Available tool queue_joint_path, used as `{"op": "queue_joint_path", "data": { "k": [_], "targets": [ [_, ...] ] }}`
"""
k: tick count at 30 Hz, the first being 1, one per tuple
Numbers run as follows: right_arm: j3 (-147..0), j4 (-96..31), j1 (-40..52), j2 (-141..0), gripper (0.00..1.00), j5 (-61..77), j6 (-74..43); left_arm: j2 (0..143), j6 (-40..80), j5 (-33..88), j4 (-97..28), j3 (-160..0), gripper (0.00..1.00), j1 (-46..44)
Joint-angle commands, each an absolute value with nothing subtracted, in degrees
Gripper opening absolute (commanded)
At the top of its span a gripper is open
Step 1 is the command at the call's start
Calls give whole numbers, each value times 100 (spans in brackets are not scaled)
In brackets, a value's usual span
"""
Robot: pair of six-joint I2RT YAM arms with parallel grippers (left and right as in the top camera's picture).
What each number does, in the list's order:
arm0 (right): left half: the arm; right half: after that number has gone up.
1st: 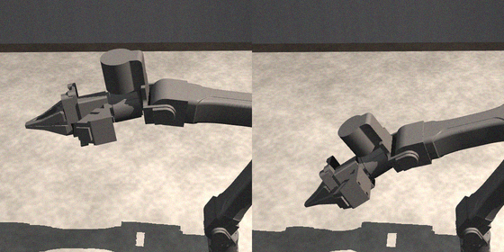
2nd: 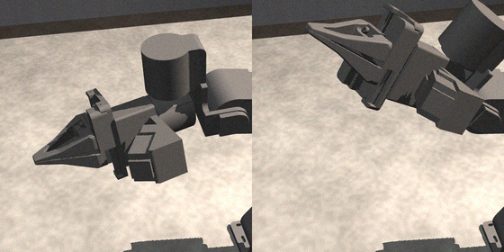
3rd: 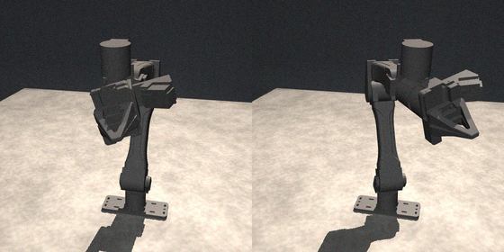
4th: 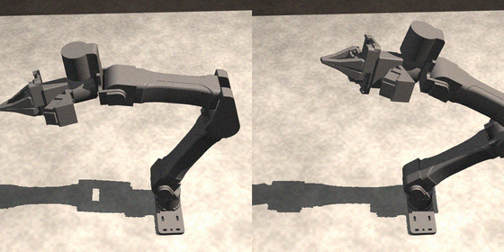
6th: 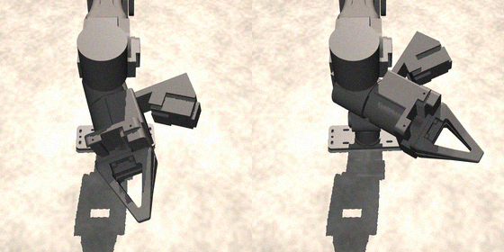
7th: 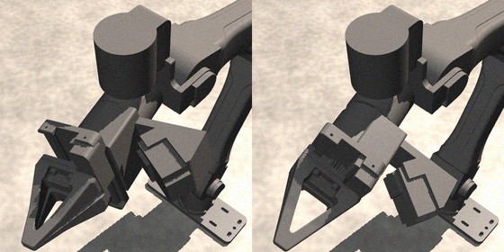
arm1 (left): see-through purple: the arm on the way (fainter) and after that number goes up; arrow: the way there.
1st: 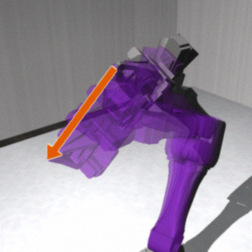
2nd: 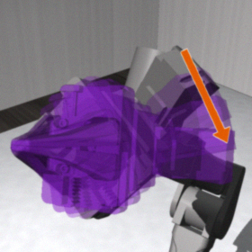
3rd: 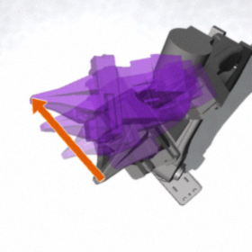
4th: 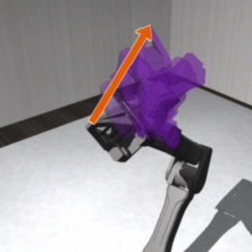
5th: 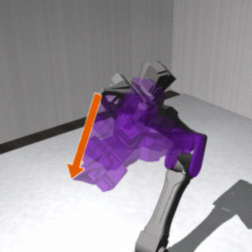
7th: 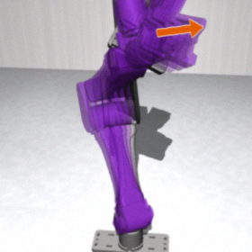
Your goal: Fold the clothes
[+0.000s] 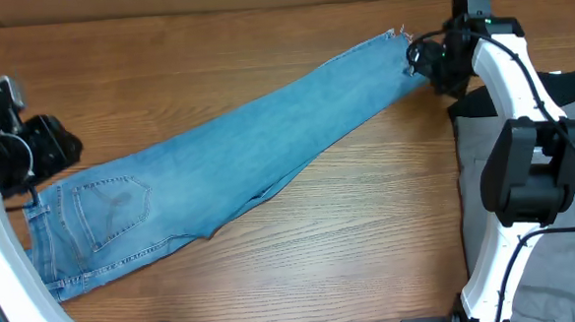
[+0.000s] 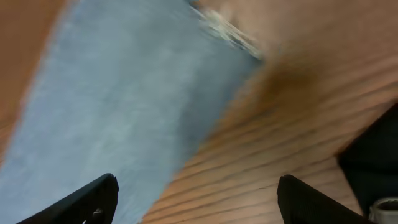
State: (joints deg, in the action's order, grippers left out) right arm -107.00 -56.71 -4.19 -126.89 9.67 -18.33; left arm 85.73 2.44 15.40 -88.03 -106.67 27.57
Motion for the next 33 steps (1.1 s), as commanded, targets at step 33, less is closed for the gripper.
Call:
{"op": "queue_joint_path", "data": {
  "k": [33],
  "targets": [
    [-10637, -6484, -408, -11207, 88, 2163, -1221, 10095, 2187, 766, -2351, -4724, 33, 2421]
  ]
}}
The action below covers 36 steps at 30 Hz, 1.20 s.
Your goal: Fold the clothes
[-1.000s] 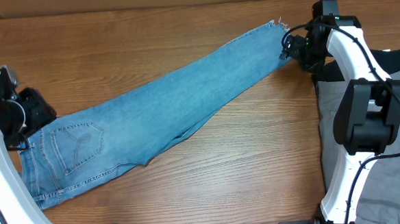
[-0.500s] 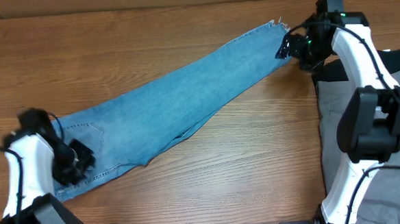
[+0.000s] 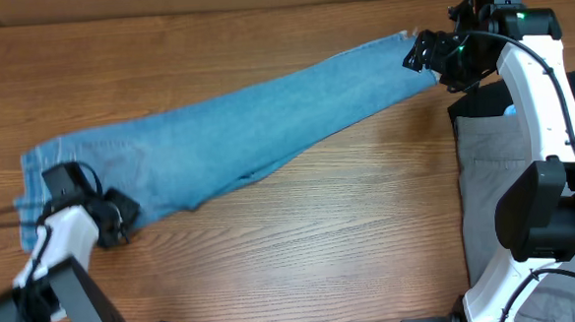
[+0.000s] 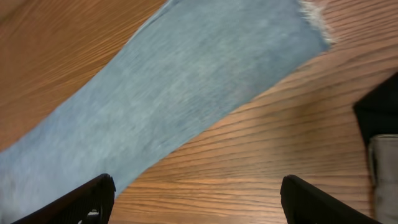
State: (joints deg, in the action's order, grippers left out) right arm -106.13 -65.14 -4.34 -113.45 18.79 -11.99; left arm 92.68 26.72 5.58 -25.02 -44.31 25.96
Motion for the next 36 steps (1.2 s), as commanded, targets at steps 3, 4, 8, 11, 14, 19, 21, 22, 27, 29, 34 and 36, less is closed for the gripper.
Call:
{"op": "queue_joint_path", "data": {
  "k": [3, 4, 8, 11, 14, 19, 21, 22, 27, 29, 34, 36],
  "targets": [
    [-10637, -6486, -410, -11207, 88, 2200, -1221, 10304, 1859, 1015, -2921, -5618, 37, 2331],
    [-10637, -6484, -410, -11207, 88, 2198, -1219, 10311, 1789, 1009, -3280, -5935, 38, 2324],
    [-10634, -6458, -412, -11209, 93, 2130, -1216, 10226, 1712, 561, -5006, -7164, 40, 2453],
    [-10634, -6442, -410, -11214, 95, 1935, -1214, 10066, 1835, 19, -5815, -7546, 52, 2808],
    [-10634, -6490, -410, -11214, 95, 1935, -1197, 10020, 1997, -180, -6055, -7566, 64, 3389],
    [-10634, -6530, -410, -11214, 95, 1935, -1194, 10040, 1518, 1055, -5474, -7564, 76, 4665],
    [-10634, -6532, -410, -11214, 95, 1935, -1194, 10051, 1253, 1409, -5201, -7546, 77, 4939],
    [-10634, -6539, -410, -11214, 95, 1935, -1194, 10062, 1210, 1398, -5142, -7531, 77, 5013],
    [-10632, -6650, -410, -11231, 96, 1890, -1192, 10291, 1157, 1404, -4663, -7303, 86, 5074],
    [-10621, -6678, -410, -11242, 96, 1892, -1192, 10538, 1153, 1586, -4460, -7297, 92, 5030],
    [-10610, -6761, -410, -11275, 97, 1892, -1194, 11166, 1151, 1765, -4431, -7297, 89, 5006],
    [-10610, -6761, -410, -11292, 97, 1892, -1194, 11345, 1066, 1756, -4421, -7295, 82, 5013]
  ]
}}
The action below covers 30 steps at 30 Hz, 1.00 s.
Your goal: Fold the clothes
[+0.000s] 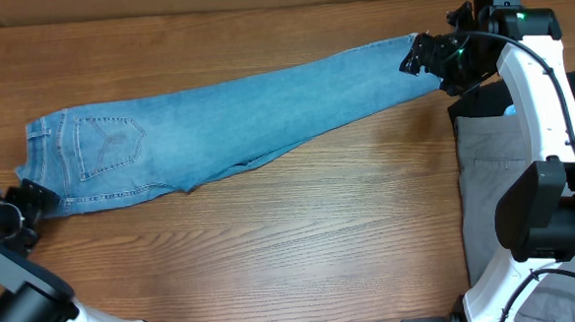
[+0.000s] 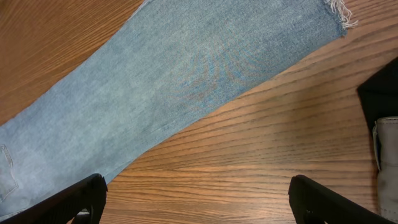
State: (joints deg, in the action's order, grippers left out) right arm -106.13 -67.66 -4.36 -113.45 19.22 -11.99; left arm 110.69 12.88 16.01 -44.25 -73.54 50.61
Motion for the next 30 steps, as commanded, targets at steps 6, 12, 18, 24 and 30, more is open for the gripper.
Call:
{"op": "queue_joint_path", "data": {
  "k": [6, 12, 18, 24, 30],
  "targets": [
    [-10610, -6772, -421, -11496, 98, 1741, -1197, 11417, 1199, 1767, -4366, -7319, 43, 5172],
    [-10610, -6694, -427, -12038, 93, 1345, -1588, 11295, 1337, 1035, -4980, -7404, 4, 5634],
    [-10608, -6217, -427, -12409, 91, 1295, -1675, 11257, 1734, 462, -5443, -7483, 5, 6615],
    [-10608, -5448, -357, -12831, 75, 2032, -1588, 11257, 1070, 1975, -5422, -7616, 63, 6882],
    [-10608, -5175, -185, -13417, 75, 2095, -1448, 11246, -294, 3730, -5658, -7815, 67, 6593]
  ]
}}
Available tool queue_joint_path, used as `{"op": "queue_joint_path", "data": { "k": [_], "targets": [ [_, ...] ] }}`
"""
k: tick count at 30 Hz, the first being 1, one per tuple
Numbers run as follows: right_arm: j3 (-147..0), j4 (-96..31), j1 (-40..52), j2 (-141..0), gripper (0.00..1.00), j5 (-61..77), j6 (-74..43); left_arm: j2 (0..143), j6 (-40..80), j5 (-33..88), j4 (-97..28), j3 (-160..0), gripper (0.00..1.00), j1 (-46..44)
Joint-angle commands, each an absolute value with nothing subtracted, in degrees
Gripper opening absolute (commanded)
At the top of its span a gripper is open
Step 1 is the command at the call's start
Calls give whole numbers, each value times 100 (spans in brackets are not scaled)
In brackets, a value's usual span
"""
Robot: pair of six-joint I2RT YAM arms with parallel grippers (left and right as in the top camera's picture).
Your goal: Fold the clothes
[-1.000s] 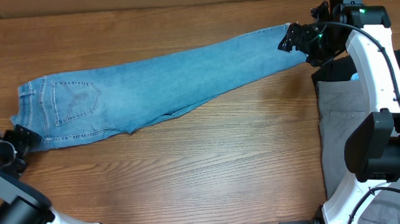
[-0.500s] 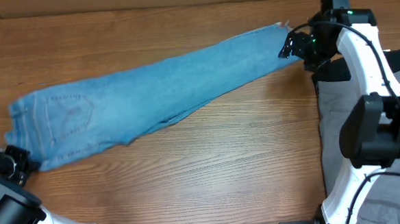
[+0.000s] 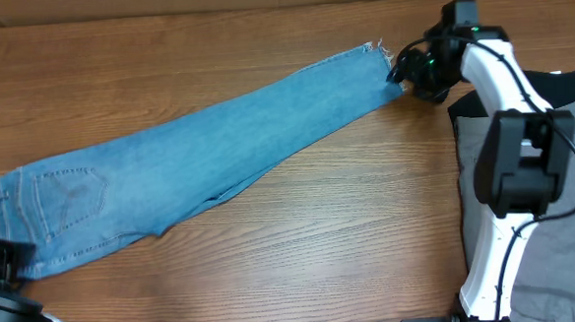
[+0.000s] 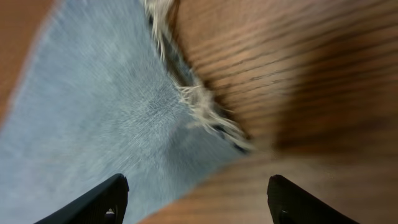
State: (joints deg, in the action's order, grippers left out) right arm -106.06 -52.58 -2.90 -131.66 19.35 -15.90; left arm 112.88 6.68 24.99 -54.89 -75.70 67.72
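A pair of light blue jeans (image 3: 218,145) lies flat and slanted across the wooden table, waist and back pocket (image 3: 67,192) at the front left, frayed cuff (image 3: 379,58) at the back right. My right gripper (image 3: 402,71) sits right at that cuff. In the right wrist view it (image 4: 196,190) is open, low over the frayed cuff (image 4: 199,102), with nothing gripped; the picture is blurred. My left gripper shows only as a dark shape at the table's left edge beside the waistband, and its jaws are hidden.
A grey garment (image 3: 569,176) and a black one lie at the right side of the table (image 3: 350,227), partly under the right arm. A cardboard wall runs along the back edge.
The jeans have shifted left and swung, so the waist lies nearer the front left corner and the cuff further left. My right gripper has come down close onto the cuff. The left gripper sits lower.
At first the jeans lay slanted with my left gripper by the waist and the right by the cuff. Then the waist was bunched, with the left gripper at the front. Then they lay flatter, pocket up. Now they are slanted again, right gripper open at the cuff.
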Motion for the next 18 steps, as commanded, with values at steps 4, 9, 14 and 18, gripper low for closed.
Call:
{"op": "queue_joint_path", "data": {
  "k": [4, 9, 14, 18],
  "targets": [
    [-10608, -4921, -38, -13649, 86, 2873, -961, 11128, -631, 4088, -5929, -8020, 66, 6473],
    [-10608, -4615, 172, -13743, 80, 2589, -1223, 10610, -707, 3935, -6165, -8154, 68, 6337],
    [-10608, -4781, -30, -13743, 82, 1800, -1826, 10106, -438, 3411, -6136, -8154, 87, 6340],
    [-10624, -5076, -849, -13738, 86, 1966, -1699, 9994, -386, 3430, -6241, -8156, 87, 6329]
  ]
}}
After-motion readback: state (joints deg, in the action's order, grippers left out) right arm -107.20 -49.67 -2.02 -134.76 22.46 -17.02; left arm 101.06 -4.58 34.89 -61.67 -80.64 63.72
